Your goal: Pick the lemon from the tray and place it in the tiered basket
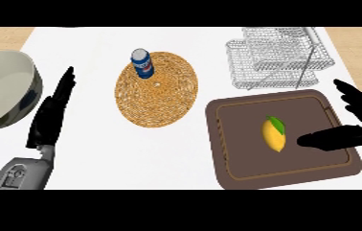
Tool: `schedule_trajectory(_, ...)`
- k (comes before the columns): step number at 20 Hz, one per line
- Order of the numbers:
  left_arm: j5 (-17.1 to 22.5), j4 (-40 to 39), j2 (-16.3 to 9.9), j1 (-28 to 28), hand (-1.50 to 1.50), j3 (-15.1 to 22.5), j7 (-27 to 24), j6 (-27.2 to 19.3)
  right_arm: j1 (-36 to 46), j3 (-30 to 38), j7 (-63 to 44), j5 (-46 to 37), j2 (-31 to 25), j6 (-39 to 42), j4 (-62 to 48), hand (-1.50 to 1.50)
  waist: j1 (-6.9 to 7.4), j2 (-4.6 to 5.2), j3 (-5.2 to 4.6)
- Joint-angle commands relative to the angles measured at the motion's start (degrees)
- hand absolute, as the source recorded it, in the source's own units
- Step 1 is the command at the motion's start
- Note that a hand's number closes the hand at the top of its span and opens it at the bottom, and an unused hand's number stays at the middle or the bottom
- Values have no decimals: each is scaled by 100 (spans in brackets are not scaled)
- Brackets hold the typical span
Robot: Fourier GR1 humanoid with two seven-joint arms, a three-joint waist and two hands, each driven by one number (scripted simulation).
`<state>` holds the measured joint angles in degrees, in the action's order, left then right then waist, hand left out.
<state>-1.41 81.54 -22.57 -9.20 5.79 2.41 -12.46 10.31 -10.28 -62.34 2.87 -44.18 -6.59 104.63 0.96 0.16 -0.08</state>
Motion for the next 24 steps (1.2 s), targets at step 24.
schedule_trajectory(24, -175, 194, 75, 51, 0, -545, 159, 427, 480, -899, -1454, -1449, 847, 791, -216, -150, -88, -24, 3)
